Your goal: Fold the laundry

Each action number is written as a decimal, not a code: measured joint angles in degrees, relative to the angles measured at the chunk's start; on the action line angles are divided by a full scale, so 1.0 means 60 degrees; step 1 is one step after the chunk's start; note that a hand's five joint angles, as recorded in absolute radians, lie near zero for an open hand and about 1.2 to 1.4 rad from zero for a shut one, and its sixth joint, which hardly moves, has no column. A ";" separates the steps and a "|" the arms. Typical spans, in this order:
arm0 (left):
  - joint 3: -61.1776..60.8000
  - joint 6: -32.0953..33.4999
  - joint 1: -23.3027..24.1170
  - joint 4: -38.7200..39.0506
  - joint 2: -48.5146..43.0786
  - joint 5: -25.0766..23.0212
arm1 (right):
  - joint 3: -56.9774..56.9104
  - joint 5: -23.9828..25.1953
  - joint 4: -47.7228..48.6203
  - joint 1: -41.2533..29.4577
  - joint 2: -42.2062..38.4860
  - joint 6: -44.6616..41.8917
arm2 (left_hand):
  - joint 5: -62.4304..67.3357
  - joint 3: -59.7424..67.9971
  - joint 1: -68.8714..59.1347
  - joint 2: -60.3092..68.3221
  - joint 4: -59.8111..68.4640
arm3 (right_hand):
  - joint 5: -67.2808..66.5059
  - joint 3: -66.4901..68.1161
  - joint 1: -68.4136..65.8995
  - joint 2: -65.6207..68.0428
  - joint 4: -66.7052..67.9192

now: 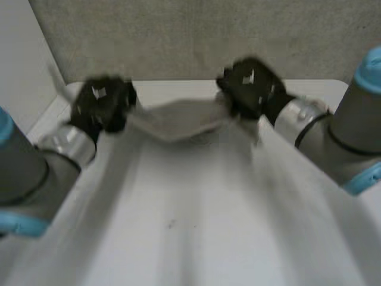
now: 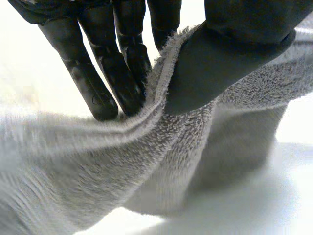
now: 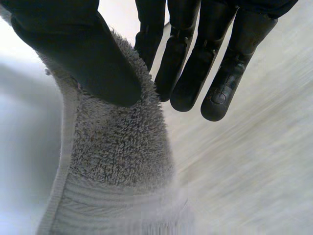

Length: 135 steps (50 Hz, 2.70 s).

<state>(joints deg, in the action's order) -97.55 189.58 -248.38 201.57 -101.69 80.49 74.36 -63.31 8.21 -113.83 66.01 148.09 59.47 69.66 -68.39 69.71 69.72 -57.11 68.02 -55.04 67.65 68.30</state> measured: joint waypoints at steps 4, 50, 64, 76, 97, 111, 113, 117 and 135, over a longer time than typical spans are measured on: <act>-0.0969 0.0680 0.0005 -0.0044 -0.0281 0.0003 | 0.0173 -0.0010 -0.0915 0.0015 -0.0337 -0.0080 | -0.0009 0.0000 0.0000 0.0000 0.0000 | 0.0000 0.0000 0.0000 0.0000 0.0000; -0.1919 -0.1052 -0.0384 -0.1814 -0.0205 -0.0098 | 0.3679 -0.0025 -0.1293 0.1395 0.0926 0.2794 | -0.9674 -0.9880 0.9621 -0.9888 -0.9886 | 0.6554 -0.6716 0.5058 -0.6609 -0.6776; -0.1536 -0.2008 -0.0215 -0.1212 -0.0859 -0.0086 | 0.4970 -0.0050 -0.0283 0.1378 0.1150 0.2682 | -0.8914 -0.8958 0.8705 -0.8960 -0.8959 | 0.6897 -0.6914 0.5261 -0.6790 -0.7020; -0.0749 -0.2306 -0.0090 -0.0685 -0.1918 0.0004 | 0.5504 -0.0317 0.0461 0.1360 0.1120 0.2814 | -0.3579 -0.3593 0.3159 -0.3422 -0.3598 | 0.8257 -0.8321 0.6497 -0.8089 -0.8435; -0.0335 -0.0917 0.0474 -0.1476 0.0725 -0.0005 | 0.4999 -0.0810 0.0802 0.0222 0.0611 0.4718 | -0.0107 -0.0014 0.0240 -0.0042 -0.0015 | 0.8876 -0.9288 0.7222 -0.9135 -0.9146; 0.0011 -0.0945 0.0454 -0.2061 0.0950 0.0043 | 0.3995 -0.2244 0.1695 -0.0894 -0.1001 0.5989 | -0.0107 -0.0012 0.0240 -0.0034 -0.0002 | 0.8876 -0.9289 0.7222 -0.9135 -0.9146; 0.0017 -0.0956 0.0451 -0.2059 0.0982 0.0045 | 0.3935 -0.2367 0.1805 -0.0932 -0.1098 0.6057 | -0.0107 -0.0012 0.0240 -0.0034 -0.0002 | 0.8876 -0.9289 0.7222 -0.9134 -0.9146; 0.0008 -0.1002 0.0468 -0.2048 0.1185 0.0048 | 0.3668 -0.2757 0.2285 -0.1077 -0.1426 0.6326 | -0.0107 -0.0011 0.0240 -0.0033 -0.0002 | 0.8876 -0.9288 0.7222 -0.9135 -0.9146; -0.0473 -0.1044 -0.0309 -0.2012 0.1951 0.0159 | 0.2192 -0.4390 0.2654 -0.0583 -0.2117 0.5076 | -0.0107 0.0001 0.0240 -0.0013 0.0000 | 0.8876 -0.9271 0.7220 -0.9124 -0.9145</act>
<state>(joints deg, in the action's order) -100.39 183.32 -250.24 189.50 -89.98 81.45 87.51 -89.65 24.13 -117.33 53.30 178.54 58.82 69.67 -66.95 69.64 69.72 -3.85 12.39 -11.72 12.91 13.43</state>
